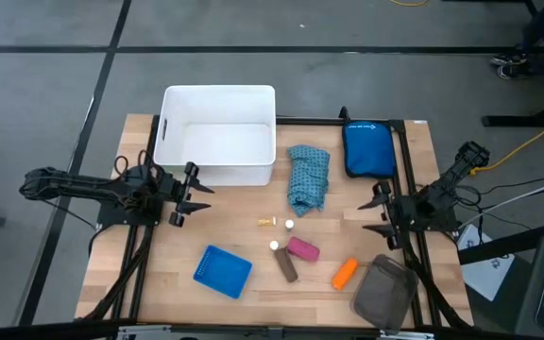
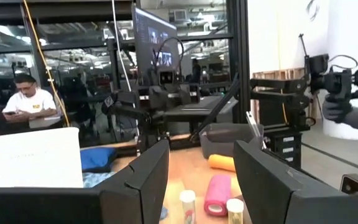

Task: Pick & Place Medicine items
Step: Put the yellow medicine bottle into the blue bin

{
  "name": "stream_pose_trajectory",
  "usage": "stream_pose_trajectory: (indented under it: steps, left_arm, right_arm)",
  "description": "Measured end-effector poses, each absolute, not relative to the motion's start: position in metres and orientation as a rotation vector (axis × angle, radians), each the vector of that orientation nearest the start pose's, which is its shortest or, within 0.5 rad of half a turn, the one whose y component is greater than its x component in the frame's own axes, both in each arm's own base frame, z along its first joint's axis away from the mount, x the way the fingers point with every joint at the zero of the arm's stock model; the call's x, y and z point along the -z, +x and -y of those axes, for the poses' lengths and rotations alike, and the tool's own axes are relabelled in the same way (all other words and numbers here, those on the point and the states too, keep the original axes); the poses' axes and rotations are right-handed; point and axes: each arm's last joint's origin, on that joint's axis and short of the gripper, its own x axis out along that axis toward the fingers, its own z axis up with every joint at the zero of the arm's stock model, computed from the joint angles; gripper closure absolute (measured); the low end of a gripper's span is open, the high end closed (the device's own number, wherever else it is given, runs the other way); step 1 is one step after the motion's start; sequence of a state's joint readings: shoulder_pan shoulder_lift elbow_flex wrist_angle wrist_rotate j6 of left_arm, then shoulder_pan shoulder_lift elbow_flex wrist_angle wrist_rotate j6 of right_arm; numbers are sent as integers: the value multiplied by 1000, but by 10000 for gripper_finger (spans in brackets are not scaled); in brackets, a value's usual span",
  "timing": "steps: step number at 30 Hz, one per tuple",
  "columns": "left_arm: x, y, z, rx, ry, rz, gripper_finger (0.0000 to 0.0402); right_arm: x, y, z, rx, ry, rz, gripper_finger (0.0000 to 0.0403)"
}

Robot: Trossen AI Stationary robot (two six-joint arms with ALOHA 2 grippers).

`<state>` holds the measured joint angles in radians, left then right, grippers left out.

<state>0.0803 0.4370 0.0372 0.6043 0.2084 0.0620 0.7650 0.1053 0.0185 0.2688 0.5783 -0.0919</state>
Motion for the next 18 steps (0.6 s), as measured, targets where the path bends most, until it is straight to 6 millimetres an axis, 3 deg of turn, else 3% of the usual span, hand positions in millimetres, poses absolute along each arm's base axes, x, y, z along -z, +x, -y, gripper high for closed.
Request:
stream_pose_trajectory:
  steps: [3, 18]
  left_arm:
    - [-192, 124, -4, 123, 88, 180, 224]
    - [-186, 128, -3, 181, 30, 105, 224]
  right_arm:
    - [-191, 81, -53, -112, 142, 179, 158]
    - [-193, 83, -45, 47, 182, 196, 158]
